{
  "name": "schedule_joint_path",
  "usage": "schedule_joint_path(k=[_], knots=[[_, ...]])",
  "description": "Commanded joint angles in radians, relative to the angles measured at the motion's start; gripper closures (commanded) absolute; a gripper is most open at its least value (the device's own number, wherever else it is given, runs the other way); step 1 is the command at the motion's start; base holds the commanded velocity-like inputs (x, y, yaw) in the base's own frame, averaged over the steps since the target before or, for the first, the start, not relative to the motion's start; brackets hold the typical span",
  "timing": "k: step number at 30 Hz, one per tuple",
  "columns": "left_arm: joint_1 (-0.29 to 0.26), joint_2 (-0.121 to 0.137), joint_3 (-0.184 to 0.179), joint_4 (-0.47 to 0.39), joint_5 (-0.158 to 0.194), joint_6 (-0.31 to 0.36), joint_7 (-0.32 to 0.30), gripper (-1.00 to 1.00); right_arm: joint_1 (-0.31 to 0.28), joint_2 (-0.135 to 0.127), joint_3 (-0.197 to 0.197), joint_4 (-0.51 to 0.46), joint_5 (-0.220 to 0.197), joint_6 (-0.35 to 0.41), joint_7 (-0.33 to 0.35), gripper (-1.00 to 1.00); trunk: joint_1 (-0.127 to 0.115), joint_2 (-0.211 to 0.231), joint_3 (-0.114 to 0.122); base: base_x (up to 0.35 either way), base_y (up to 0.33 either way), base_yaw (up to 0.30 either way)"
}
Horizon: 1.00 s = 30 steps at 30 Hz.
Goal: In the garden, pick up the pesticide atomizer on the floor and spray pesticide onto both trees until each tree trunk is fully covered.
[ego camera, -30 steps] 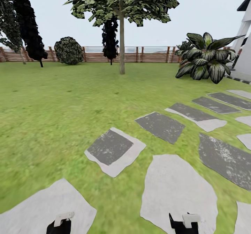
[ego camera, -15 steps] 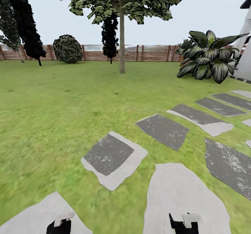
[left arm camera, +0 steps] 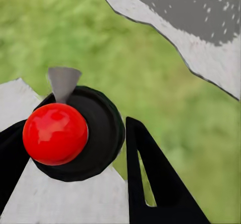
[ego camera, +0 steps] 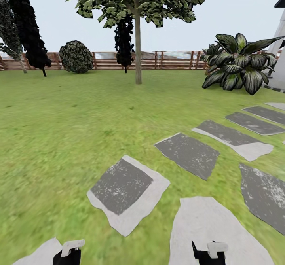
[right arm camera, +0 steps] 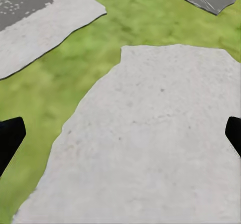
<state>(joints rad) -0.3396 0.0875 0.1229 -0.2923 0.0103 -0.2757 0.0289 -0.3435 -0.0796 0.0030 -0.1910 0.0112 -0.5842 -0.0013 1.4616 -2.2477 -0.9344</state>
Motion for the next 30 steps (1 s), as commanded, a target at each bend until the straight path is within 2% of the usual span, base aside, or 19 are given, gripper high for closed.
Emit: schedule_joint_path(k=[1, 30], knots=[[-0.001, 0.0, 0.0, 0.001, 0.001, -0.003, 0.002, 1.0, -0.001, 0.0, 0.0, 0.001, 0.001, -0.003, 0.0, -1.0, 0.0, 0.0, -0.001, 0.34, 0.0, 0.0], [-0.001, 0.0, 0.0, 0.0, 0.001, -0.003, 0.002, 1.0, -0.001, 0.0, 0.0, 0.001, 0.001, -0.003, 0.0, -1.0, 0.0, 0.0, -0.001, 0.34, 0.0, 0.0]])
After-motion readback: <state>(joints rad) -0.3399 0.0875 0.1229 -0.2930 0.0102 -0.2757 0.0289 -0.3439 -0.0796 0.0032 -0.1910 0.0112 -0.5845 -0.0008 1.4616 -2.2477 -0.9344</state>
